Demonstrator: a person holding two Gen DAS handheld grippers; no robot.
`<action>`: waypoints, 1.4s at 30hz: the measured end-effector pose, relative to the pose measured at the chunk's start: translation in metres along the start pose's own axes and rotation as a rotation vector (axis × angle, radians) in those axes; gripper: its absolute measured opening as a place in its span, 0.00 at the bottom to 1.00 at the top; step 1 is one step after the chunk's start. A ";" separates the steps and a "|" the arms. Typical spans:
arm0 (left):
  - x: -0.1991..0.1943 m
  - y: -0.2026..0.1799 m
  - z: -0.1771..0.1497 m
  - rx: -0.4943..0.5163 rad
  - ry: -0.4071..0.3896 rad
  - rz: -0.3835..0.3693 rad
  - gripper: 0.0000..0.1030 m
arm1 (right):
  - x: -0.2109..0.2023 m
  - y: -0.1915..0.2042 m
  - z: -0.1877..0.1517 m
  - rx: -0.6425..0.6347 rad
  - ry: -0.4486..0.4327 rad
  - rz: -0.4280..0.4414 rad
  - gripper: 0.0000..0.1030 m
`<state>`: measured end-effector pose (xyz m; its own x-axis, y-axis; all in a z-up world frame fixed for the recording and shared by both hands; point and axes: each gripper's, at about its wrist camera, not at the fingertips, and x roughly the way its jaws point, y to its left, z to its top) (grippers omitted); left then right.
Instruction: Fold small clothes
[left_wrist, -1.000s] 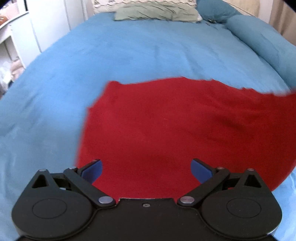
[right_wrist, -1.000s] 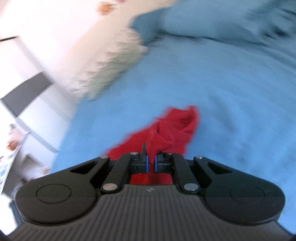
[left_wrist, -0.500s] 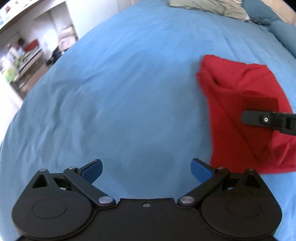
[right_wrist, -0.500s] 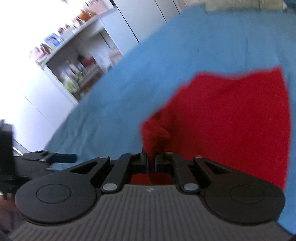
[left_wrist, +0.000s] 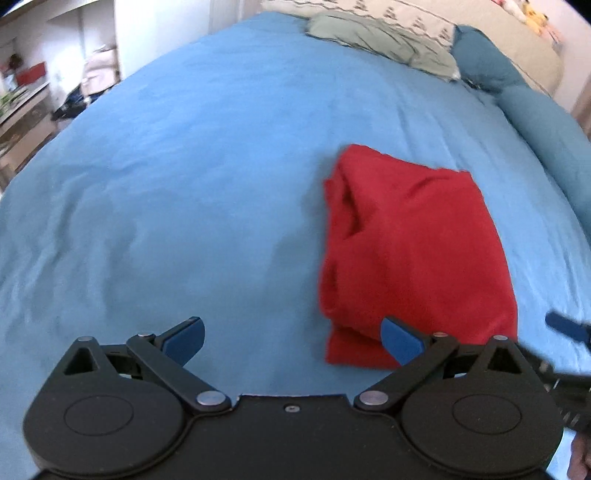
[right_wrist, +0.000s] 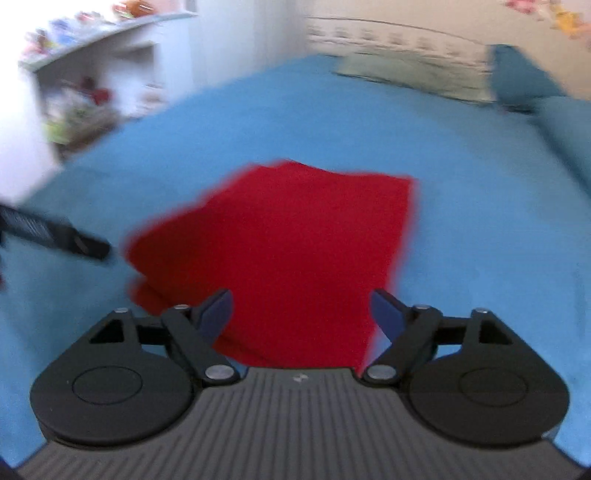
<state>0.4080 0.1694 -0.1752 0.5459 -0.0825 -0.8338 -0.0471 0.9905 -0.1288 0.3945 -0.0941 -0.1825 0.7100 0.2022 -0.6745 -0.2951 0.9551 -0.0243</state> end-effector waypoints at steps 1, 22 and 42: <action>0.003 -0.004 0.000 0.006 0.002 0.002 1.00 | 0.002 -0.003 -0.011 -0.001 0.026 -0.026 0.95; 0.032 -0.021 0.000 0.004 0.031 0.007 0.99 | 0.050 -0.007 -0.048 0.019 0.116 -0.122 0.85; 0.032 -0.025 0.006 0.002 0.013 0.010 0.99 | 0.037 -0.003 -0.048 -0.070 -0.002 -0.145 0.23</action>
<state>0.4319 0.1427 -0.1957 0.5349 -0.0744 -0.8416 -0.0501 0.9916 -0.1195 0.3914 -0.0997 -0.2426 0.7500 0.0637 -0.6584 -0.2328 0.9571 -0.1727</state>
